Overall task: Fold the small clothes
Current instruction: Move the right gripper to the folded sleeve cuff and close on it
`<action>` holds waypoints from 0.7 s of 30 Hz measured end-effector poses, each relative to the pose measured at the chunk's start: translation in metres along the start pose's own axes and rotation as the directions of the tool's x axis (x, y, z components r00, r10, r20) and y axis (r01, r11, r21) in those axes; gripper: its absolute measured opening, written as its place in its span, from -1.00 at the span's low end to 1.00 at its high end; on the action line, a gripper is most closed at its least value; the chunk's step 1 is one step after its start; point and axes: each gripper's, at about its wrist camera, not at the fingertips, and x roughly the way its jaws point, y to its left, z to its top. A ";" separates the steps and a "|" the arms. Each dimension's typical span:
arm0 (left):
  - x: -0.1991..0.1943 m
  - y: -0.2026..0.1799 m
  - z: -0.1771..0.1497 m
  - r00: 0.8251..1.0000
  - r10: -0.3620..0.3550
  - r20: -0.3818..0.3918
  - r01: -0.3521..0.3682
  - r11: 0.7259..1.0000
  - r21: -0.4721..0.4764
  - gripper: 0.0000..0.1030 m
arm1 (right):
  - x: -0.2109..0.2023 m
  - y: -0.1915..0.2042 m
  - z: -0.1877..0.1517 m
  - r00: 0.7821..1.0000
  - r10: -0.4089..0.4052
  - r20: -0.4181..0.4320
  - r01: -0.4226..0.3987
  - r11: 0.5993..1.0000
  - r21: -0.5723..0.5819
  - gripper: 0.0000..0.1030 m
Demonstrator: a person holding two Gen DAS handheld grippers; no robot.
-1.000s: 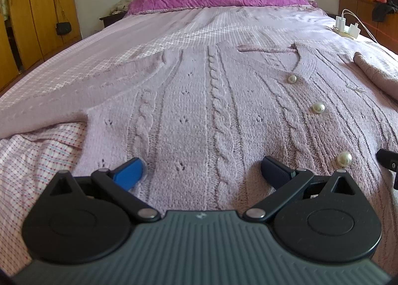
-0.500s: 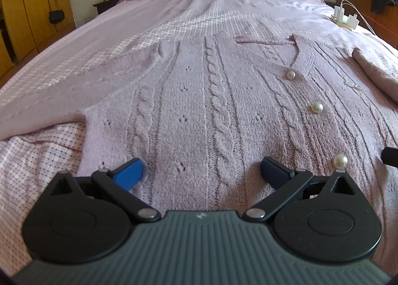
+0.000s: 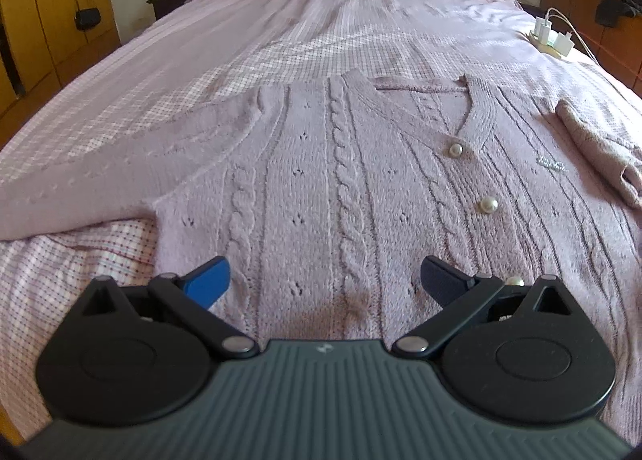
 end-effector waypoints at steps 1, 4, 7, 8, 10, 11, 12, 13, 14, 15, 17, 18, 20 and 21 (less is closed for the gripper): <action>-0.001 0.000 0.001 1.000 0.001 0.000 -0.001 1.000 -0.003 1.00 | 0.000 -0.007 0.003 1.000 -0.002 0.004 0.002 1.000 0.014 1.00; -0.001 -0.001 0.003 1.000 0.010 -0.003 -0.010 1.000 -0.006 1.00 | 0.004 -0.033 0.009 1.000 -0.002 -0.004 0.002 0.996 0.088 1.00; -0.001 -0.002 0.003 1.000 0.016 -0.010 -0.016 1.000 -0.004 1.00 | 0.013 -0.061 0.012 0.999 0.013 -0.031 -0.007 0.979 0.204 1.00; -0.001 -0.002 0.003 1.000 0.019 -0.010 -0.019 1.000 -0.005 1.00 | 0.016 -0.070 0.012 0.999 0.019 -0.039 -0.009 0.970 0.245 1.00; -0.002 -0.002 0.003 1.000 0.024 -0.011 -0.024 1.000 -0.005 1.00 | 0.019 -0.085 0.012 0.999 0.029 -0.033 -0.017 0.954 0.301 1.00; -0.002 -0.002 0.003 1.000 0.027 -0.013 -0.027 1.000 -0.006 1.00 | 0.019 -0.091 0.013 0.999 0.028 -0.024 -0.019 0.948 0.319 1.00; -0.001 -0.002 0.003 0.999 0.029 -0.016 -0.029 1.000 -0.007 1.00 | 0.020 -0.095 0.015 1.000 0.023 -0.011 -0.018 0.944 0.328 1.00; 0.000 -0.002 0.002 0.999 0.029 -0.020 -0.029 1.000 -0.009 1.00 | 0.020 -0.099 0.017 1.000 0.015 0.000 -0.014 0.942 0.334 1.00; 0.000 -0.002 0.001 0.999 0.031 -0.026 -0.031 0.999 -0.010 1.00 | 0.020 -0.104 0.019 1.000 0.000 0.009 -0.003 0.939 0.344 1.00; 0.001 -0.002 0.001 0.999 0.032 -0.032 -0.032 0.999 -0.009 1.00 | 0.022 -0.108 0.021 1.000 -0.012 0.014 0.007 0.936 0.353 1.00; 0.002 -0.002 -0.001 0.999 0.036 -0.038 -0.036 0.999 -0.005 1.00 | 0.026 -0.120 0.024 0.999 -0.029 0.014 0.021 0.919 0.394 1.00; 0.002 -0.002 -0.002 0.999 0.038 -0.039 -0.038 0.999 -0.003 1.00 | 0.029 -0.125 0.026 0.999 -0.030 0.014 0.021 0.907 0.421 1.00; 0.003 -0.002 -0.003 0.998 0.043 -0.043 -0.043 0.999 -0.001 1.00 | 0.035 -0.138 0.027 0.999 -0.028 0.032 0.010 0.883 0.469 1.00; 0.004 -0.001 -0.003 0.998 0.045 -0.048 -0.045 0.999 -0.002 1.00 | 0.038 -0.143 0.028 0.998 -0.029 0.047 0.003 0.876 0.483 1.00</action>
